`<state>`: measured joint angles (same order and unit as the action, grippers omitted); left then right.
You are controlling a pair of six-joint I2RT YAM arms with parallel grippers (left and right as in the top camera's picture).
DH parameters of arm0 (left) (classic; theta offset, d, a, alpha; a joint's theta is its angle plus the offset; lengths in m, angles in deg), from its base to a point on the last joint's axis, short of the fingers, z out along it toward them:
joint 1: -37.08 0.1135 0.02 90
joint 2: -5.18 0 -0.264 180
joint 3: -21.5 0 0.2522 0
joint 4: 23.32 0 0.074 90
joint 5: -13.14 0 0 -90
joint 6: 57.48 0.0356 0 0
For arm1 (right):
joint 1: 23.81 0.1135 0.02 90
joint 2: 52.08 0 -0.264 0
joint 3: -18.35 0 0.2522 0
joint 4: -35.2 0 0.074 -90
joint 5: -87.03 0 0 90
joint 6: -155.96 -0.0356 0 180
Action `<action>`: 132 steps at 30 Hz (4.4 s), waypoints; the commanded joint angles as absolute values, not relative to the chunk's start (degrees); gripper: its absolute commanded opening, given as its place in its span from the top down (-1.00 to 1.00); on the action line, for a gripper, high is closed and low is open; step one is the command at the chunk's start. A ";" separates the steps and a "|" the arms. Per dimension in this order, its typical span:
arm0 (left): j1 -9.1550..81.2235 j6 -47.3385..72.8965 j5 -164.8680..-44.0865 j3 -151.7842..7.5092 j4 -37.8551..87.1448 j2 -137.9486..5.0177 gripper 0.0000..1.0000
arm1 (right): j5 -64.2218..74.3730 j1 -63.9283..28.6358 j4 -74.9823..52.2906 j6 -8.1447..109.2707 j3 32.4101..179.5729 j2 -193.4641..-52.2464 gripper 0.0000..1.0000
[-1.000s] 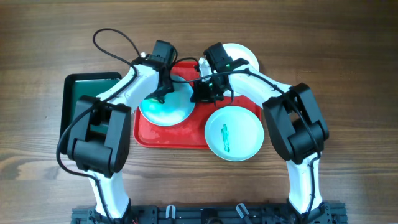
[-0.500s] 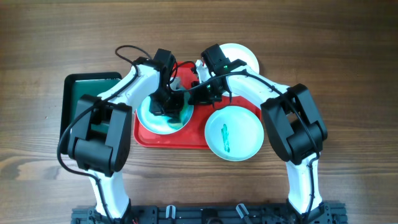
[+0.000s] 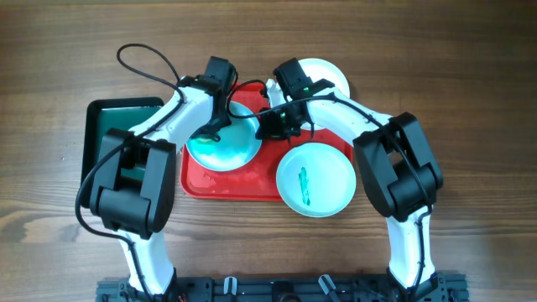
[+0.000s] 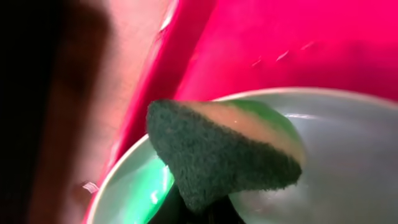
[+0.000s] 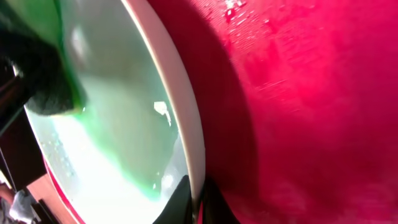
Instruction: Clean dirty plates on tray and stack at the side
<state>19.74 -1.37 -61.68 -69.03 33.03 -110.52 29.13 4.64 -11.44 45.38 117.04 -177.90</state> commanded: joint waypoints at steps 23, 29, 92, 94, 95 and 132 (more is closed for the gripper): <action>23.22 4.90 -55.34 -68.33 47.67 -112.79 0.92 | 29.09 4.92 -11.82 47.77 116.89 -179.96 0.91; 22.93 -0.15 -52.35 -68.33 38.64 -112.79 0.92 | 29.09 4.92 -11.82 47.79 116.89 -179.96 0.91; 32.15 5.29 -67.01 -89.01 61.14 -103.98 0.92 | 19.88 10.69 -15.58 40.31 116.89 -179.98 0.74; 32.88 5.27 -67.01 -89.01 61.09 -104.00 0.92 | 18.92 10.76 -15.75 39.81 117.02 -179.96 0.91; 33.18 5.29 -66.99 -89.01 61.11 -104.00 0.92 | 18.88 10.49 -16.17 39.83 117.32 -179.91 0.91; 41.64 10.23 -86.90 -88.97 60.96 -104.00 0.92 | -82.34 34.17 -18.37 57.23 118.79 -157.49 0.92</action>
<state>41.64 9.34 -85.79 -88.01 61.11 -105.16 -68.96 32.18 -19.42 54.91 118.50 -157.51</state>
